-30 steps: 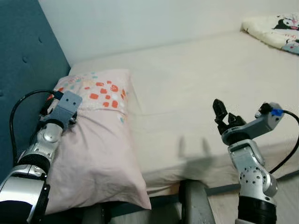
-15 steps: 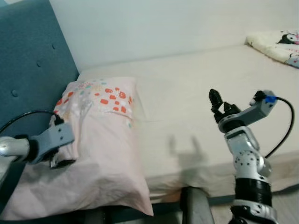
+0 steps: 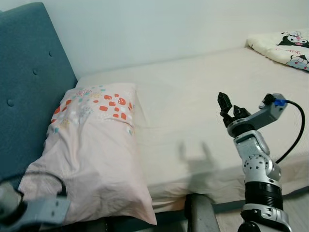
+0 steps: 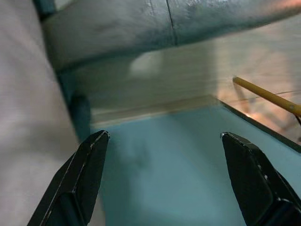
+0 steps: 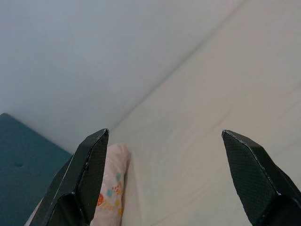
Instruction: Clean up the room
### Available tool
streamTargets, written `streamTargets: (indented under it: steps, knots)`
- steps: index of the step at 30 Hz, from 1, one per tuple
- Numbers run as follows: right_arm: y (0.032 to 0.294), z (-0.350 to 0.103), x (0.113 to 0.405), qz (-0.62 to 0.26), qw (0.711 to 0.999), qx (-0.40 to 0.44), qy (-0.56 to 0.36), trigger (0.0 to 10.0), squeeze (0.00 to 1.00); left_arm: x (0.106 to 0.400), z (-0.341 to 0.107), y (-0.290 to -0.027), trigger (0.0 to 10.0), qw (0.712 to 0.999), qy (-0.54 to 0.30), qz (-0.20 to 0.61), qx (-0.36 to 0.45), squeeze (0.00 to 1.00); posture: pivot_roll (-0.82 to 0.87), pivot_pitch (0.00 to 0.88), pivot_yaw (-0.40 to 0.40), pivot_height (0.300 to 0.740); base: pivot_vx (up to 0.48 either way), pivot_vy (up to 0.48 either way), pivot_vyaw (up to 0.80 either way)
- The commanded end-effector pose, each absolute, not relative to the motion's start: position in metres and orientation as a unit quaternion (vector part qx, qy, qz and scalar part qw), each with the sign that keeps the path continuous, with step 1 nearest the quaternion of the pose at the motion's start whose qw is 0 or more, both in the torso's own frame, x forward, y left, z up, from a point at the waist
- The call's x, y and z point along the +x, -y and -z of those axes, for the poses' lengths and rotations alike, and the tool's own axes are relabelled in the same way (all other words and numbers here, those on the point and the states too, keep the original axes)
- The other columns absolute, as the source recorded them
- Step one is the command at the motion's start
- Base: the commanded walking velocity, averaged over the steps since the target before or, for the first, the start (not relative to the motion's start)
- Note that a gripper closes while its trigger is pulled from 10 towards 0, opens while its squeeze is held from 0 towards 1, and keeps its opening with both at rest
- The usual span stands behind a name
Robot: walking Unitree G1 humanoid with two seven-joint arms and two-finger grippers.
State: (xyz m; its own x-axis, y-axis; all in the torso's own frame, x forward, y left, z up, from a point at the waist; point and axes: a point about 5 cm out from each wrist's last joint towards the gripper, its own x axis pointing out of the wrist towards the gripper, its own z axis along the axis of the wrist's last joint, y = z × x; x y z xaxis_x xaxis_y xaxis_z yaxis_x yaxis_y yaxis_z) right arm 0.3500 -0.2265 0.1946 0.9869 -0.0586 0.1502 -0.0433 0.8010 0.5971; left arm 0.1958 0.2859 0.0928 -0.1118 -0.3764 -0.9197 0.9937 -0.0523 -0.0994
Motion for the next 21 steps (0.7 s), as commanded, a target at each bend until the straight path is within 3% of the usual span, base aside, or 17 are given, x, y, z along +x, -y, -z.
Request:
streamTargets:
  steps: [1, 3, 5, 7, 9, 11, 12, 21]
  knots:
    - [0.220, -0.196, 0.353, -0.007, 0.946, 0.314, 0.079, 10.0, 0.00, 0.194, -0.087, -0.283, 10.0, 0.545, -0.420, 0.622, 0.374, 0.00, 0.02, 0.000, 0.034, 0.497, 0.000, 0.000, 0.00]
    - [0.221, -0.196, 0.354, -0.007, 0.946, 0.314, 0.079, 10.0, 0.00, 0.191, -0.080, -0.280, 10.0, 0.540, -0.426, 0.621, 0.375, 0.00, 0.01, 0.000, 0.037, 0.497, 0.000, 0.000, 0.00]
    - [0.219, -0.196, 0.355, -0.009, 0.946, 0.314, 0.081, 10.0, 0.00, 0.199, -0.061, -0.267, 10.0, 0.566, -0.415, 0.596, 0.391, 0.00, 0.01, 0.000, 0.033, 0.497, 0.000, 0.000, 0.00]
    - [0.219, -0.196, 0.355, -0.009, 0.946, 0.314, 0.081, 10.0, 0.00, 0.199, -0.061, -0.267, 10.0, 0.566, -0.415, 0.596, 0.391, 0.00, 0.01, 0.000, 0.033, 0.497, 0.000, 0.000, 0.00]
    - [0.217, -0.196, 0.355, -0.010, 0.946, 0.314, 0.081, 10.0, 0.00, 0.221, -0.043, -0.259, 10.0, 0.611, -0.394, 0.533, 0.432, 0.00, 0.01, 0.000, 0.032, 0.497, 0.000, 0.000, 0.00]
    - [0.217, -0.196, 0.355, -0.010, 0.946, 0.314, 0.081, 10.0, 0.00, 0.221, -0.043, -0.259, 10.0, 0.611, -0.394, 0.533, 0.432, 0.00, 0.01, 0.000, 0.032, 0.497, 0.000, 0.000, 0.00]
    - [0.217, -0.196, 0.356, -0.011, 0.946, 0.314, 0.081, 10.0, 0.00, 0.235, -0.035, -0.256, 10.0, 0.640, -0.374, 0.497, 0.451, 0.00, 0.01, 0.000, 0.031, 0.497, 0.000, 0.000, 0.00]
    - [0.221, -0.199, 0.356, -0.007, 0.946, 0.312, 0.090, 10.0, 0.00, 0.277, -0.022, -0.248, 10.0, 0.676, -0.313, 0.361, 0.561, 0.00, -0.01, 0.000, 0.041, 0.497, 0.000, 0.000, 0.00]
